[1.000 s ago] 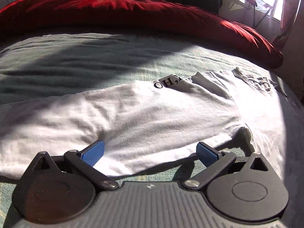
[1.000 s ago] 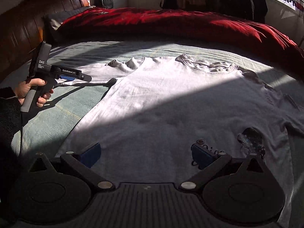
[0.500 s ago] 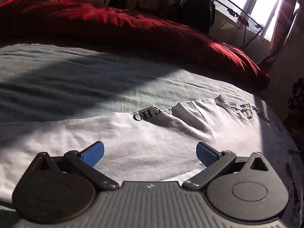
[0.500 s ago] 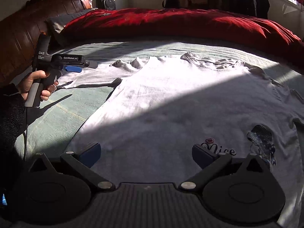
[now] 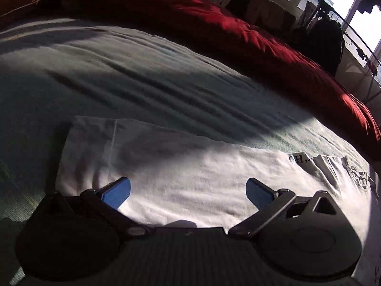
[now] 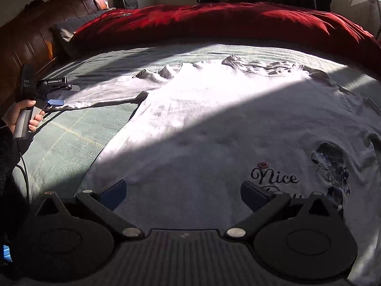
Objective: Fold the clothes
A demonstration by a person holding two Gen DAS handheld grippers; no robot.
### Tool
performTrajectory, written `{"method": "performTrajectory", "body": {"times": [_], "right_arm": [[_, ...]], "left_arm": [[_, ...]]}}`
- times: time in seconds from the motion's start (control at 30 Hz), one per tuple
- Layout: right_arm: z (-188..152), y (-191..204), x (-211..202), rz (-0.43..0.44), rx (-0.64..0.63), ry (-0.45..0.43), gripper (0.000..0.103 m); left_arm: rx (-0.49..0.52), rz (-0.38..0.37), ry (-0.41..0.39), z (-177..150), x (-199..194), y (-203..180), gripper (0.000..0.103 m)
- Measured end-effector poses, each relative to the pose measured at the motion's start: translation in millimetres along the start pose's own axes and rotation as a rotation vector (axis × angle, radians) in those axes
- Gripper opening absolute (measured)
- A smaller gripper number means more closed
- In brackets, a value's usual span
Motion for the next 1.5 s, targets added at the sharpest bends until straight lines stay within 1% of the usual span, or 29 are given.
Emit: {"method": "performTrajectory", "body": {"times": [0.07, 0.17, 0.27, 0.33, 0.4, 0.47, 0.53, 0.6, 0.63, 0.7, 0.73, 0.83, 0.9, 0.93, 0.97, 1.03, 1.1, 1.17, 1.23, 1.3, 1.37, 1.4, 1.43, 1.5], "right_arm": [[0, 1, 0, -0.010, -0.007, 0.001, 0.103], [1, 1, 0, -0.014, 0.000, -0.001, 0.103], [2, 2, -2, -0.025, -0.003, -0.009, 0.103], [3, 2, -4, -0.032, -0.003, -0.014, 0.103], [4, 1, -6, -0.039, 0.002, -0.015, 0.103], [4, -1, -8, -0.045, 0.004, -0.013, 0.103], [3, -5, -11, -0.043, 0.014, -0.015, 0.103], [3, -9, -12, -0.042, 0.023, -0.016, 0.103], [3, -11, -11, -0.045, 0.028, -0.017, 0.103], [3, -16, -10, -0.049, 0.038, -0.018, 0.103], [3, -19, -10, -0.048, 0.048, -0.023, 0.103], [3, -22, -12, -0.034, 0.066, -0.036, 0.103], [3, -21, -18, -0.029, 0.065, -0.048, 0.103], [2, -20, -22, -0.027, 0.061, -0.054, 0.103], [1, -20, -27, -0.027, 0.057, -0.064, 0.103], [1, -20, -38, -0.031, 0.050, -0.083, 0.103], [0, -22, -53, -0.046, 0.051, -0.110, 0.103], [-1, -23, -69, -0.054, 0.049, -0.137, 0.103], [-6, -23, -82, -0.058, 0.045, -0.160, 0.103], [-15, -27, -94, -0.069, 0.039, -0.177, 0.103], [-29, -35, -97, -0.092, 0.037, -0.177, 0.103], [-37, -40, -95, -0.116, 0.047, -0.166, 0.103], [-45, -47, -93, -0.140, 0.063, -0.149, 0.103], [-67, -62, -88, -0.171, 0.108, -0.111, 0.103]], "left_arm": [[-0.001, -0.041, -0.014, 4, -6, -8, 0.102], [0.067, -0.120, -0.026, 8, -6, -49, 0.102], [0.125, -0.242, -0.004, 4, 5, -102, 0.102], [0.145, -0.327, 0.035, -2, 18, -136, 0.102], [0.161, -0.346, 0.069, -9, 33, -155, 0.102], [0.160, -0.339, 0.111, -17, 47, -163, 0.102], [0.124, -0.337, 0.151, -25, 57, -157, 0.102], [0.086, -0.358, 0.149, -28, 54, -144, 0.102], [0.070, -0.356, 0.143, -27, 51, -136, 0.102], [0.058, -0.294, 0.137, -24, 42, -116, 0.102], [0.064, -0.253, 0.132, -22, 38, -107, 0.102], [0.086, -0.086, 0.127, -17, 26, -80, 0.102], [0.103, 0.006, 0.122, -16, 14, -68, 0.102], [0.115, 0.027, 0.114, -17, 6, -67, 0.102], [0.130, 0.032, 0.104, -19, -1, -70, 0.102], [0.173, 0.013, 0.082, -27, -22, -86, 0.102], [0.244, -0.024, 0.068, -40, -41, -115, 0.102], [0.343, -0.071, 0.058, -58, -60, -152, 0.102], [0.446, -0.126, 0.049, -83, -78, -195, 0.102], [0.526, -0.190, 0.065, -118, -90, -233, 0.102], [0.609, -0.249, 0.084, -156, -98, -267, 0.102], [0.660, -0.272, 0.087, -176, -102, -283, 0.102], [0.716, -0.291, 0.085, -196, -104, -299, 0.102], [0.816, -0.296, 0.065, -228, -106, -324, 0.102]]}}
Point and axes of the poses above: each gripper's, at about its wrist camera, not at the fingertips, and x roughly the way its jaws point, y to its left, z to its top, the point moved 7 cm from there along x, roughly the way its jaws point, and after that the axes turned 2 degrees about z, right-handed, at the moved point
